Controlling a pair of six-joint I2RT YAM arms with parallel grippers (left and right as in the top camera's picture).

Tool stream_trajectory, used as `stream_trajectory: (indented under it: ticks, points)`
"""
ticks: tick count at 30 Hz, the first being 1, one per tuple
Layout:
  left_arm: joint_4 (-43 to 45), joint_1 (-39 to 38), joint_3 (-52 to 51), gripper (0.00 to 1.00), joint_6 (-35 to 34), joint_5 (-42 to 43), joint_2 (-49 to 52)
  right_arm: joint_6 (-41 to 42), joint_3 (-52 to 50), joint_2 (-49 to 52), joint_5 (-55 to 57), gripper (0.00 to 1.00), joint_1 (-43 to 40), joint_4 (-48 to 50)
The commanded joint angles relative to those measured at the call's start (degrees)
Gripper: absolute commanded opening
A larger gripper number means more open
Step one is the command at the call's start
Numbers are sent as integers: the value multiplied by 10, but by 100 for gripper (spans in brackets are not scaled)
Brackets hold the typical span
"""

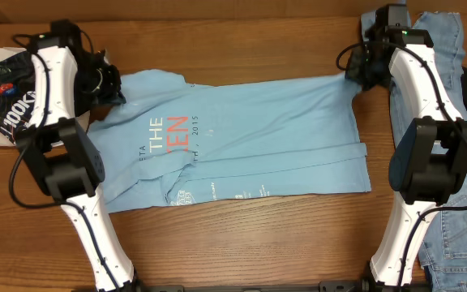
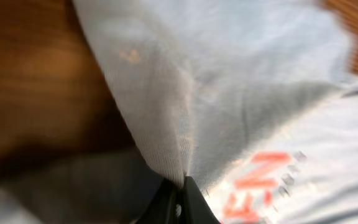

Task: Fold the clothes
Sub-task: 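Fold the shoulders down toward the hem with both grippers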

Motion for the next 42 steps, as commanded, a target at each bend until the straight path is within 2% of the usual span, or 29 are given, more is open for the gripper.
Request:
stream_trajectory:
  ticks: [1, 5, 17, 31, 42]
  points:
    - [-27, 0, 3, 4, 26, 24, -35, -4, 16, -3, 29, 4, -7, -42]
    - [-66, 0, 3, 4, 48, 24, -37, -4, 16, -3, 46, 4, -16, -83]
    - [-72, 0, 3, 4, 51, 19, -37, -4, 16, -4, 36, 4, -27, -120]
    - [-108, 59, 3, 4, 45, 26, -80, -4, 16, -48, 11, 4, -27, -158]
    - [-181, 74, 2, 4, 51, -25, -109, -4, 16, -54, 11, 4, -27, -238]
